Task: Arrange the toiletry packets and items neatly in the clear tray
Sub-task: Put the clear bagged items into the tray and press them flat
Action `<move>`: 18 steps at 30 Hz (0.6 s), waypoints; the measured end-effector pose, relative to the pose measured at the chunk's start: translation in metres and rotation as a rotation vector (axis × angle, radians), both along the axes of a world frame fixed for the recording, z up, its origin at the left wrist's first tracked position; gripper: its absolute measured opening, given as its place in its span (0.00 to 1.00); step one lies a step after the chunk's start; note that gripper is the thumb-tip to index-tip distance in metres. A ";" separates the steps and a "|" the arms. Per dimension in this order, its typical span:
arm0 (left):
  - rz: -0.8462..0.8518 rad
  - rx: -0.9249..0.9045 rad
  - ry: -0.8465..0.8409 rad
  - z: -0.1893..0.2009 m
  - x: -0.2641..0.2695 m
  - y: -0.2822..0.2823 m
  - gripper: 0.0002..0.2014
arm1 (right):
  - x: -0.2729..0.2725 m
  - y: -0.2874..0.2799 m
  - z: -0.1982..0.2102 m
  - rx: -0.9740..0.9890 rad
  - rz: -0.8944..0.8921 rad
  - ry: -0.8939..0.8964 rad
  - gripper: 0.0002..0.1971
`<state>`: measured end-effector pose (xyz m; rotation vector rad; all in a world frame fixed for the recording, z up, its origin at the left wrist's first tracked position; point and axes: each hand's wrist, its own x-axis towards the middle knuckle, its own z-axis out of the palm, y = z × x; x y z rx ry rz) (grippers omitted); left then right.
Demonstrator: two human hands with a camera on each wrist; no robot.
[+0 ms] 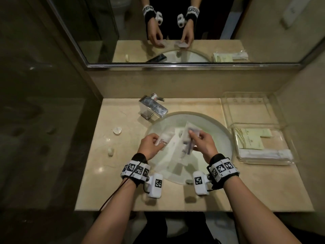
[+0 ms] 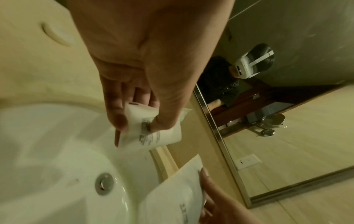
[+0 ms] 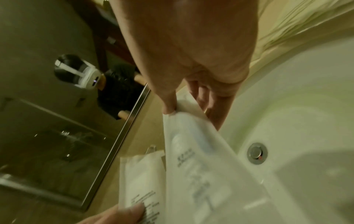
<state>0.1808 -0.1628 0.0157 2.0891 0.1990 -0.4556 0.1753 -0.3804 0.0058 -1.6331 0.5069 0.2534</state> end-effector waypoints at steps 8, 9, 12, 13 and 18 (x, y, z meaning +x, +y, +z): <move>-0.071 -0.283 0.158 0.004 0.003 -0.107 0.09 | -0.021 -0.107 -0.003 -0.032 -0.166 0.135 0.41; -0.084 -0.298 0.167 0.003 0.004 -0.120 0.10 | -0.025 -0.119 0.000 -0.032 -0.161 0.140 0.36; -0.110 -0.335 0.188 0.001 0.006 -0.159 0.14 | -0.032 -0.158 0.006 0.008 -0.136 0.168 0.20; -0.107 -0.364 0.202 0.001 0.007 -0.171 0.14 | -0.035 -0.171 0.008 0.032 -0.144 0.170 0.17; -0.074 -0.490 0.235 -0.003 0.013 -0.230 0.19 | -0.040 -0.227 0.009 0.105 -0.215 0.122 0.17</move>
